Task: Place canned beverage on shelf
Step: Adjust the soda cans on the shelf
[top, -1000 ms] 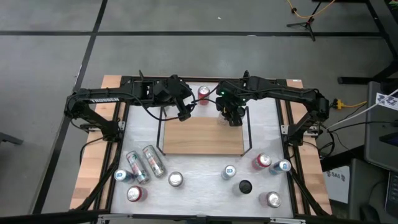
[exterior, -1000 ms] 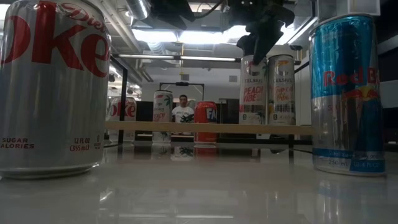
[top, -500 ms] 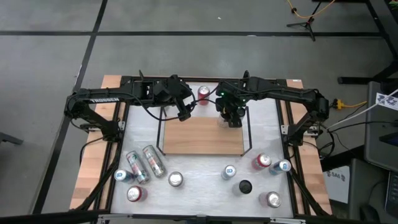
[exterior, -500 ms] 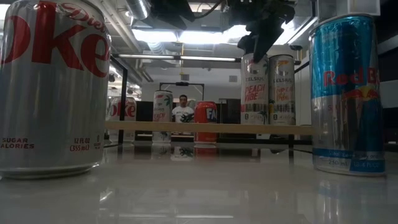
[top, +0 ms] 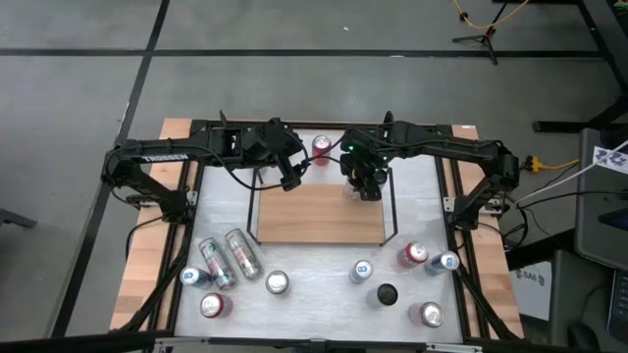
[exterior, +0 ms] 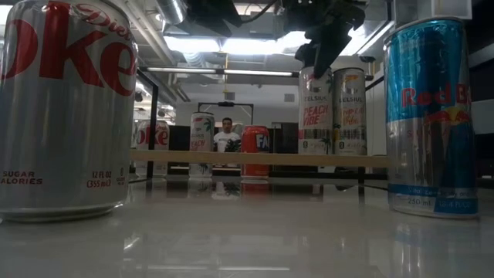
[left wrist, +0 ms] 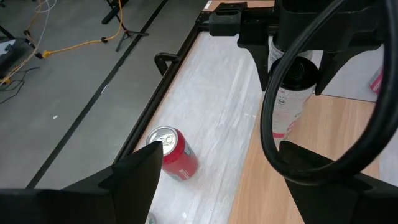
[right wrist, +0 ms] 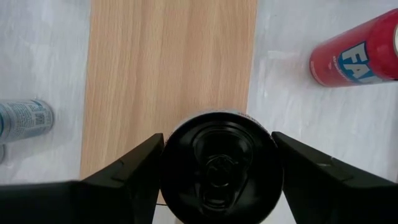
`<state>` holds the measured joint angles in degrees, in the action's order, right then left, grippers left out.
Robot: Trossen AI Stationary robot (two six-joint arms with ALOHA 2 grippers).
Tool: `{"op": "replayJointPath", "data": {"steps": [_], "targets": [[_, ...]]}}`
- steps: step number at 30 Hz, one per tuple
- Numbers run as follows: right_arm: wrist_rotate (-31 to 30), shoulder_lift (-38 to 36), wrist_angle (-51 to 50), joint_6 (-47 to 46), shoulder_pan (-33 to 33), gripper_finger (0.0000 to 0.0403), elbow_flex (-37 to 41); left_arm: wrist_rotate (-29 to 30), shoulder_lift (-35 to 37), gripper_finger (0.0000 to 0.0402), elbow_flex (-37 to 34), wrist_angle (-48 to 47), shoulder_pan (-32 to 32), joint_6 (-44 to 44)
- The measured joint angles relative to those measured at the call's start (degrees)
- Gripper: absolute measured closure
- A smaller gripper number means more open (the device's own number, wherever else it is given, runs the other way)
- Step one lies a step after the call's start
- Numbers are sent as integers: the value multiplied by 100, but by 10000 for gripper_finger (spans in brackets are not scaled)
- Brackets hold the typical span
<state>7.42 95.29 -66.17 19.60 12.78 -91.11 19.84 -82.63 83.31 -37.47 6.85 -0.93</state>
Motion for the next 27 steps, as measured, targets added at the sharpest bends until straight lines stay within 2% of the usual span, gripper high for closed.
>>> {"op": "replayJointPath", "data": {"steps": [7,18,27], "targets": [[-18,-2,4,2,0,136,0,0,0,88,2,0,0,2],[-35,-4,7,2,2,56,-2,0,0,88,0,0,0,0],[-37,-4,7,-2,2,43,-4,0,0,88,0,1,0,-2]]}}
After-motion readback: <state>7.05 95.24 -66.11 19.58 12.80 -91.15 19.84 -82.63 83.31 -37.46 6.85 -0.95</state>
